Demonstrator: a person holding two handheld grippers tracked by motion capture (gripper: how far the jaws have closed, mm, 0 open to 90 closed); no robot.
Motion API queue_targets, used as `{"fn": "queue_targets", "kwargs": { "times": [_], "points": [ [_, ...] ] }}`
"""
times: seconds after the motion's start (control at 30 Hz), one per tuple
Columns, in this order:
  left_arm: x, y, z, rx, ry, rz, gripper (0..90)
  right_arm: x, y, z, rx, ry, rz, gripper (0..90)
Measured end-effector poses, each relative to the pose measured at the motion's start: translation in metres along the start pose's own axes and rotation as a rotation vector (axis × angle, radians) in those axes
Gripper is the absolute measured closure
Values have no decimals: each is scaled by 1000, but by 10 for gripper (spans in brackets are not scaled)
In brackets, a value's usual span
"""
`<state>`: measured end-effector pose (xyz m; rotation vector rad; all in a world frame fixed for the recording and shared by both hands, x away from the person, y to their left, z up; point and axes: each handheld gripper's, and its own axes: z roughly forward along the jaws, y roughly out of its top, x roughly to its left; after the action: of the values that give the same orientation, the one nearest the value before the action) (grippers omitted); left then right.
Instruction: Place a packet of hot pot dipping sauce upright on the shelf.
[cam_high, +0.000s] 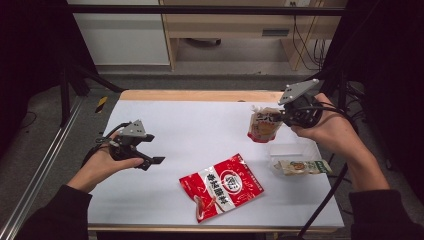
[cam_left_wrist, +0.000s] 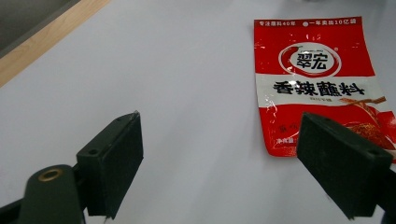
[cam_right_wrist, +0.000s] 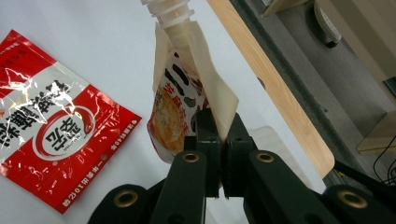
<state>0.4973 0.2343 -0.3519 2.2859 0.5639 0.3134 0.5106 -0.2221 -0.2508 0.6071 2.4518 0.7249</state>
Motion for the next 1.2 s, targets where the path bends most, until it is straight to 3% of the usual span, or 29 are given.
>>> {"fn": "queue_targets", "kwargs": {
  "times": [0.73,1.2],
  "points": [
    [1,-6,2,25,13,-3,126,-12,-50,-6,35,-10,31,885],
    [5,-17,-1,35,27,-24,123,-17,-70,-7,49,-20,46,885]
  ]
}}
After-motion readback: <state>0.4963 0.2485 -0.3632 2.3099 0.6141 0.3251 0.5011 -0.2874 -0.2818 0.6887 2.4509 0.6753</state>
